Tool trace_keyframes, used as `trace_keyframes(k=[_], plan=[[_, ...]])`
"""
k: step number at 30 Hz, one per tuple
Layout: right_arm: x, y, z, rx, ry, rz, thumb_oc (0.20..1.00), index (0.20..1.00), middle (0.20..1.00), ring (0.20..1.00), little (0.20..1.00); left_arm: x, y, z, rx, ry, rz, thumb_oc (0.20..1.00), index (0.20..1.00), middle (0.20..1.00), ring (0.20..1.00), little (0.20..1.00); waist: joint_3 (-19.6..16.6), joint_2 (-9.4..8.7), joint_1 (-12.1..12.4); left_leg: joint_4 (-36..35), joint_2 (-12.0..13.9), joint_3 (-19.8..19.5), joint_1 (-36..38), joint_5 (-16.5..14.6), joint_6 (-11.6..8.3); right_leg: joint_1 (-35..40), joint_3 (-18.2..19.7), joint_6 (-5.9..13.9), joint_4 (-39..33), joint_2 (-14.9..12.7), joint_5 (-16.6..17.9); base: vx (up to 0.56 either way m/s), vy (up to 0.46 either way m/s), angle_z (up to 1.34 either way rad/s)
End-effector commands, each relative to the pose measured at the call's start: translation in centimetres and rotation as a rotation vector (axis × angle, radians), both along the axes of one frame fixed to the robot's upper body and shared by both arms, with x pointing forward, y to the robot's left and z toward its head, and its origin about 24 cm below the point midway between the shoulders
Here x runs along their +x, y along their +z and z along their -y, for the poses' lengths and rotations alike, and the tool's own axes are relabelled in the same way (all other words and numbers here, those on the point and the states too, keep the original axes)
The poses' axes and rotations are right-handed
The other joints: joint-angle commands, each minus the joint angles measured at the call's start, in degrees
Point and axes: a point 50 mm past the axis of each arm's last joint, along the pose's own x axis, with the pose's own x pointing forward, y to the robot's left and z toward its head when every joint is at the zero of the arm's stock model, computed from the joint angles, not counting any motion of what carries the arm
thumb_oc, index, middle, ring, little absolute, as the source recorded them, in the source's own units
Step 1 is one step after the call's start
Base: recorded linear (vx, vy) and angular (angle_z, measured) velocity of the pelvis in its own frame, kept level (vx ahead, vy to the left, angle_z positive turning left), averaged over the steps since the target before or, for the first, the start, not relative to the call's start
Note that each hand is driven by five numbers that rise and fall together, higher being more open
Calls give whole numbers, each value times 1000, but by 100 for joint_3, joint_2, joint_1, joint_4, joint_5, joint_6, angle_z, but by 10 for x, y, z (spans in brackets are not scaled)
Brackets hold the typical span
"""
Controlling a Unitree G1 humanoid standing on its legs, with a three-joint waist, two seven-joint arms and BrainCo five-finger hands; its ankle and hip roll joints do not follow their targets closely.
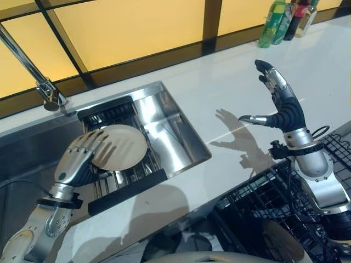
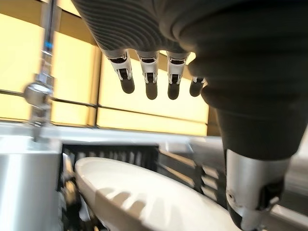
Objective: Pick up plates and place into dishwasher.
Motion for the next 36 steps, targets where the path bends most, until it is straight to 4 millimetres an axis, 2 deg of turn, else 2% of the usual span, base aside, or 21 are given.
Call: trace_keyframes(k=[1,6,13,17,23,28,36], plan=[[-6,22,-4,-33,46,91,1000,1000,1000,1000,1000,6,13,1,217,-93,46,1000,1000,1000,1000,1000,2,-167,-71,411,-196,80,-755,209,-21,424,81,153,-75,-152,-154,-38,73,-16],[-4,28,-2,-57,74,90,1000,1000,1000,1000,1000,6,4,-1,276,-83,-31,1000,1000,1000,1000,1000,168,-115,-226,533,-196,218,-855,181,-7,283,193,175,-19,-186,-136,-4,85,-14],[0,29,-7,-98,104,86,1000,1000,1000,1000,1000,8,-12,-6,332,-29,-23,1000,1000,1000,1000,1000,288,-72,-311,617,-188,357,-962,161,2,162,284,195,35,-237,-148,9,83,-8],[5,32,-10,-112,111,88,1000,1000,1000,1000,1000,8,-21,-18,365,59,11,1000,1000,1000,1000,1000,403,-51,-348,648,-192,409,-1056,174,0,50,344,206,96,-260,-154,-23,79,-8],[8,36,-18,-121,129,116,1000,1000,1000,1000,1000,14,-18,-44,383,231,121,1000,1000,1000,1000,1000,620,-104,-374,744,-183,473,-1312,191,21,-209,431,213,179,-259,-125,-80,22,-10],[15,49,-33,-106,148,192,1000,1000,1000,1000,1000,28,-15,-56,404,319,183,1000,1000,1000,1000,1000,986,-358,-380,909,-147,533,-1717,187,48,-597,516,178,282,-173,-57,-177,-70,-4],[17,60,-56,-73,193,285,1000,1000,1000,1000,1000,46,-32,-65,369,556,269,1000,1000,1000,1000,1000,1353,-784,-452,982,-50,592,-2124,210,102,-1001,620,102,314,-16,29,-125,-60,-8]])
